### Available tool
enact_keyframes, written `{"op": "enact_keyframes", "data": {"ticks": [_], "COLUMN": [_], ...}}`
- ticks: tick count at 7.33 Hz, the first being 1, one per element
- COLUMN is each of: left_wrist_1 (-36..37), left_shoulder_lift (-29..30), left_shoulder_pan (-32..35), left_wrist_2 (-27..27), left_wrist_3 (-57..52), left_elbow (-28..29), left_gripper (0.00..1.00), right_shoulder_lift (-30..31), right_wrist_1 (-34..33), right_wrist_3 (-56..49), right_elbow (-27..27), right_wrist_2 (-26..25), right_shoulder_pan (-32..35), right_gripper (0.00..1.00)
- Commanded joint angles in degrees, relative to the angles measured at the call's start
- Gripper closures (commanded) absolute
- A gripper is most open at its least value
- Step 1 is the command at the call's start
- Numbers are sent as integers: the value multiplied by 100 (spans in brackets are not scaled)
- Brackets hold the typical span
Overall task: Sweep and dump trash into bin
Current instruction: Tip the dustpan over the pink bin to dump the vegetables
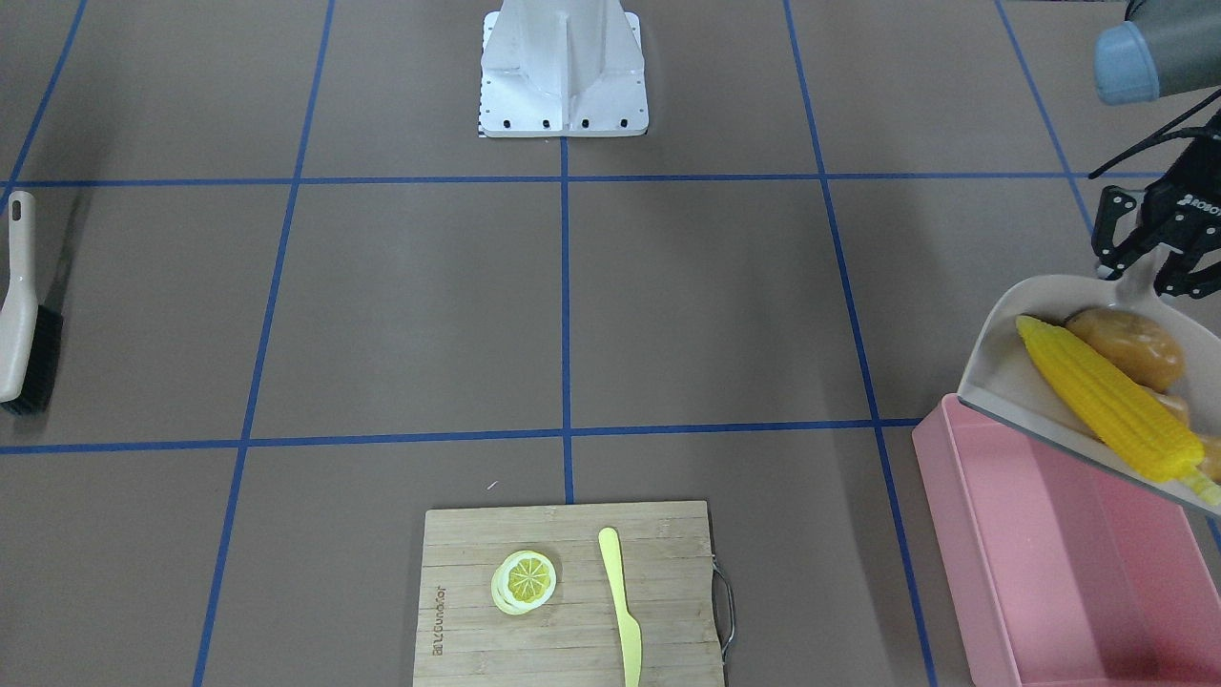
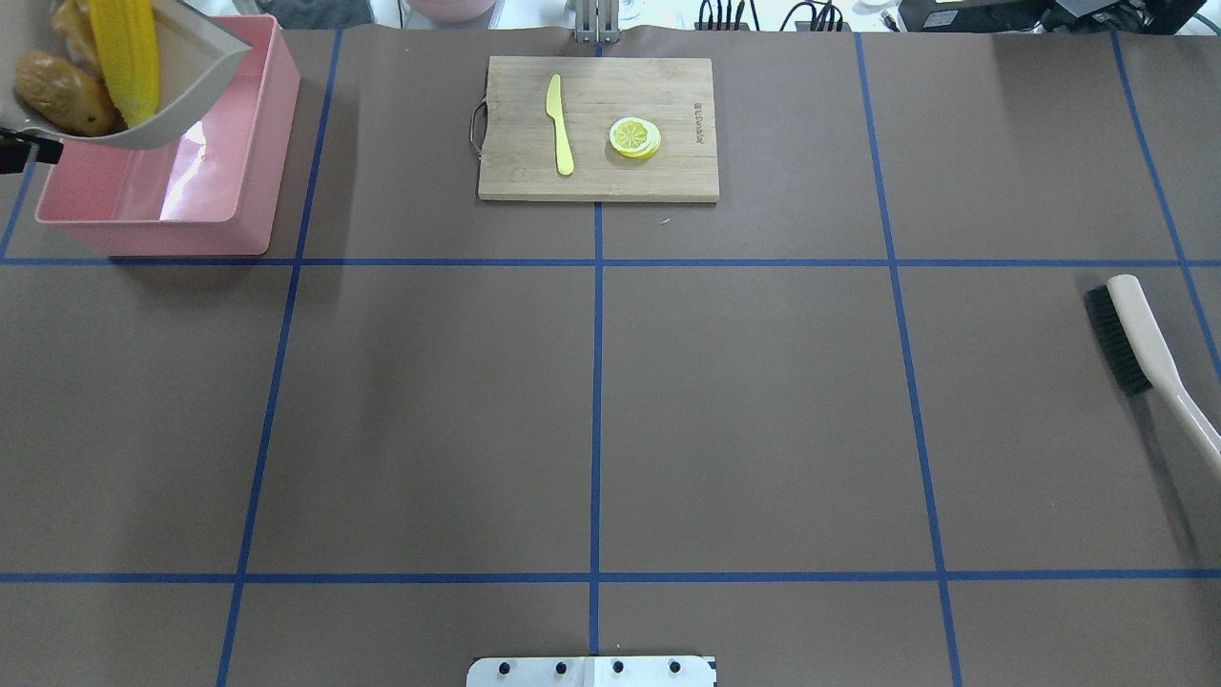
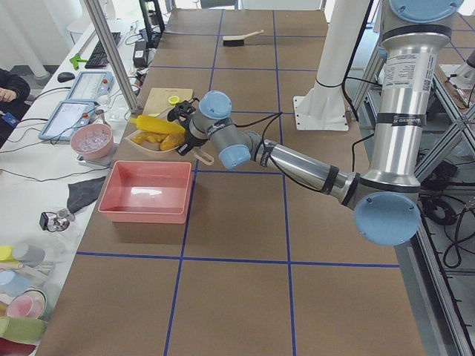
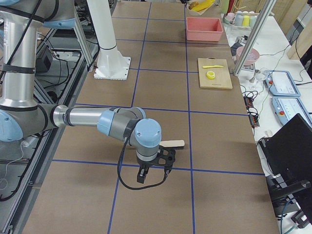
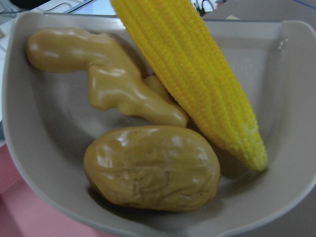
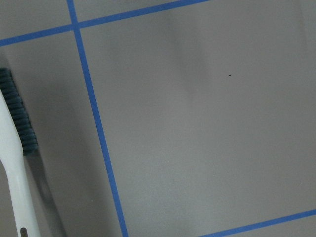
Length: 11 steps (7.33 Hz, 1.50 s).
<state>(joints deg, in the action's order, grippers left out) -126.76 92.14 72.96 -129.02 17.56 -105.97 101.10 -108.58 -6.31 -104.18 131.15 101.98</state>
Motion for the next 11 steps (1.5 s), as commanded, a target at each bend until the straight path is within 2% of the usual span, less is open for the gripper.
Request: {"op": "enact_keyframes", "data": {"ticks": [1, 2, 4, 5, 6, 8, 9, 10, 11], "left_wrist_1": [648, 1522, 2405, 2976, 3173, 4372, 4492, 4493, 4484], "left_shoulder_lift": [-284, -267, -188, -57, 75, 854, 1337, 1820, 1912], "left_shoulder_pan": [166, 184, 289, 368, 395, 534, 623, 684, 685], "left_wrist_2": [-733, -1365, -2062, -2588, -2768, -3549, -3839, -4390, -4665], "left_wrist_3": [-15, -85, -103, -103, -103, -42, -42, -42, -42], "left_elbow": [-3, -29, -117, -117, -117, 145, 660, 1465, 1769], "left_gripper": [100, 100, 100, 100, 100, 100, 100, 100, 100], "right_shoulder_lift": [138, 138, 138, 147, 147, 130, 138, 138, 138], "right_wrist_1": [4, 4, -5, -5, -5, -5, -5, -14, -14], "right_wrist_3": [7, 7, 7, 7, 7, 7, 7, 16, 16], "right_elbow": [-23, -32, -67, -137, -190, -208, -243, -243, -243], "right_wrist_2": [68, 129, 182, 182, 182, 191, 191, 217, 235], "right_shoulder_pan": [6, -3, 6, 6, 6, 6, 6, 6, 6], "right_gripper": [0, 0, 0, 0, 0, 0, 0, 0, 0]}}
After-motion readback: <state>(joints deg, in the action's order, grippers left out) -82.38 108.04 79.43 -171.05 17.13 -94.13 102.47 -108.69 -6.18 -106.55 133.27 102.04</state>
